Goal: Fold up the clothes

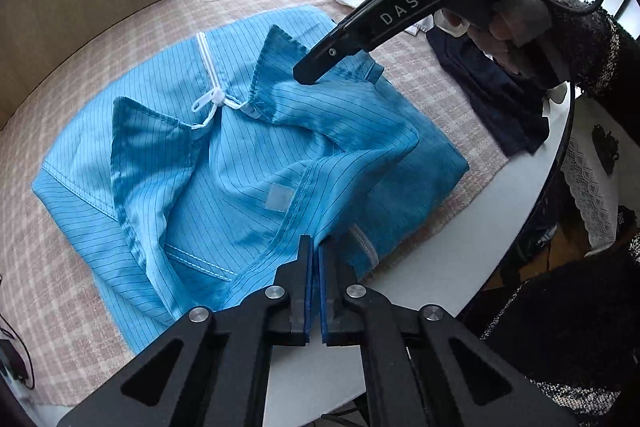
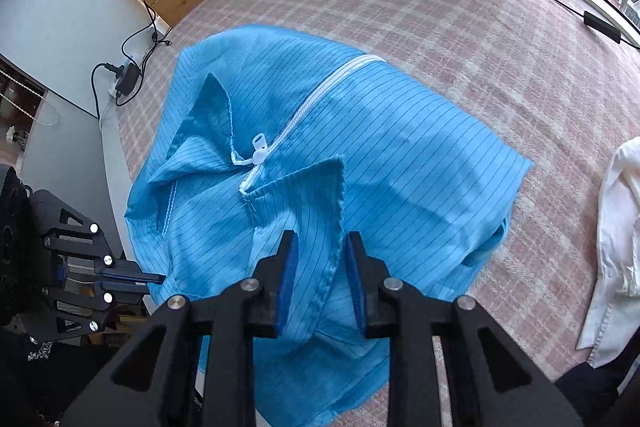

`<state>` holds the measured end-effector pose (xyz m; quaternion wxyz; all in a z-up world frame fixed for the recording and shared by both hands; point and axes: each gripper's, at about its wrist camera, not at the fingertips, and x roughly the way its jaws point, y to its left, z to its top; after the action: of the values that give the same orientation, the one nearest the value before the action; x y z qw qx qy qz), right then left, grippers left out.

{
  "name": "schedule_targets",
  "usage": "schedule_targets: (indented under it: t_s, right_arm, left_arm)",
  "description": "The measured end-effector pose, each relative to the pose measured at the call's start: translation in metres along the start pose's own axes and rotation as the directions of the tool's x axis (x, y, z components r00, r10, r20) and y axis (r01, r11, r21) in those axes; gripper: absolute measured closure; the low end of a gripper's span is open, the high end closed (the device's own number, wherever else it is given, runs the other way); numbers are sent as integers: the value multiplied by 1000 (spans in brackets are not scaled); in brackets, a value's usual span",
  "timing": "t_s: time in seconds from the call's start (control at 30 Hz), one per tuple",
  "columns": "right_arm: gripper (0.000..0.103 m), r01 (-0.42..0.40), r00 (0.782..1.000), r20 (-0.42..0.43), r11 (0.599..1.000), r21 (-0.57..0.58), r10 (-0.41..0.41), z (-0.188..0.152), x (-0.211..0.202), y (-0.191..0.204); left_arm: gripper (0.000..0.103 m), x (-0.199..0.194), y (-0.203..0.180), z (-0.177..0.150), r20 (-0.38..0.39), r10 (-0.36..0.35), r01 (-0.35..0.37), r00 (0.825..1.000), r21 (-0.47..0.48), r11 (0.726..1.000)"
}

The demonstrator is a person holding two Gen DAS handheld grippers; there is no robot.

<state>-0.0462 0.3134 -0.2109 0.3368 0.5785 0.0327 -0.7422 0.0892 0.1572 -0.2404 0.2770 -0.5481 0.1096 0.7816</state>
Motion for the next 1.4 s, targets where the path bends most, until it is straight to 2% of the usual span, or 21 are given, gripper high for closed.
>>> schedule_targets:
  t_s: [0.13, 0.23, 0.3, 0.4, 0.43, 0.47, 0.6, 0.67, 0.7, 0.73, 0.77, 0.9, 0.97, 1.03, 1.1, 1.13, 1.17, 1.23, 1.27, 1.37, 1.4]
  right_arm:
    - [101, -30, 999, 41, 999, 19, 29, -3, -8, -7]
    - [101, -41, 999, 14, 999, 15, 41, -6, -6, -6]
    - [100, -74, 997, 0, 997, 9, 74, -8, -6, -2]
    - [100, -101, 995, 15, 995, 27, 101, -8, -12, 0]
    - [100, -105, 994, 15, 994, 29, 104, -7, -14, 0]
    - [100, -105, 994, 12, 994, 27, 105, -6, -14, 1]
    - [100, -100, 995, -8, 995, 20, 100, -6, -13, 1]
    - [100, -98, 995, -17, 995, 17, 98, -6, -10, 0]
    - [100, -92, 996, -21, 996, 8, 92, -6, -8, 1]
    - [100, -89, 996, -24, 996, -1, 89, -7, -6, 2]
    - [100, -86, 996, -19, 996, -12, 86, -7, -7, 4]
    - [100, -63, 997, 44, 998, -32, 64, -4, -22, 7]
    - [100, 2, 1000, -7, 999, -34, -3, -7, -17, 4]
    - [100, 25, 999, -23, 1000, -18, -26, -10, -21, -3]
    - [99, 6, 999, 45, 1000, -9, -6, -7, -44, -3]
    - [99, 1, 996, 87, 1000, -12, 0, -3, -57, -1]
    - [99, -2, 993, 121, 1000, -27, 5, 2, -67, 4]
    - [98, -15, 984, 173, 996, -82, 29, 15, -81, 21]
    - [95, -19, 985, 167, 993, -120, 39, 23, -75, 31]
    - [63, -16, 992, 119, 973, -229, 44, 49, -49, 64]
    - [62, -10, 994, 98, 965, -260, 37, 58, -36, 70]
  left_arm:
    - [101, -8, 1, -20, -4, -40, 40, 999, -38, 998]
    - [100, -5, 3, -27, -27, -69, 66, 997, -86, 994]
    - [98, -12, 1, -23, -16, -71, 69, 997, -103, 992]
    - [78, -34, -10, -6, 55, -57, 61, 997, -74, 995]
    - [65, -39, -19, 3, 72, -43, 47, 997, -50, 998]
    - [58, -38, -26, 10, 76, -32, 34, 997, -26, 999]
    - [58, -31, -56, 36, 90, 1, -7, 996, 61, 998]
    - [64, -24, -65, 43, 91, -9, -1, 996, 103, 995]
    - [71, -20, -69, 46, 84, -26, 16, 996, 116, 993]
    - [92, -17, -70, 47, 65, -62, 54, 996, 118, 992]
    - [100, -13, -72, 49, 47, -98, 92, 994, 118, 989]
    - [99, 15, -64, 43, -41, -200, 201, 979, 36, 979]
    - [97, 22, -53, 40, -60, -256, 252, 965, -67, 965]
    - [95, 4, -42, 37, -18, -287, 282, 958, -131, 950]
    - [83, -25, -26, 32, 58, -301, 306, 952, -186, 934]
    - [74, -40, -15, 28, 99, -287, 302, 953, -208, 931]
    - [71, -56, -4, 25, 139, -272, 298, 952, -229, 927]
    - [71, -65, 17, 22, 173, -211, 253, 962, -271, 929]
    - [71, -66, 28, 21, 178, -174, 221, 968, -291, 931]
    - [71, -64, 55, 20, 186, -61, 123, 981, -341, 932]
    - [71, -59, 56, 23, 180, -24, 83, 983, -330, 940]
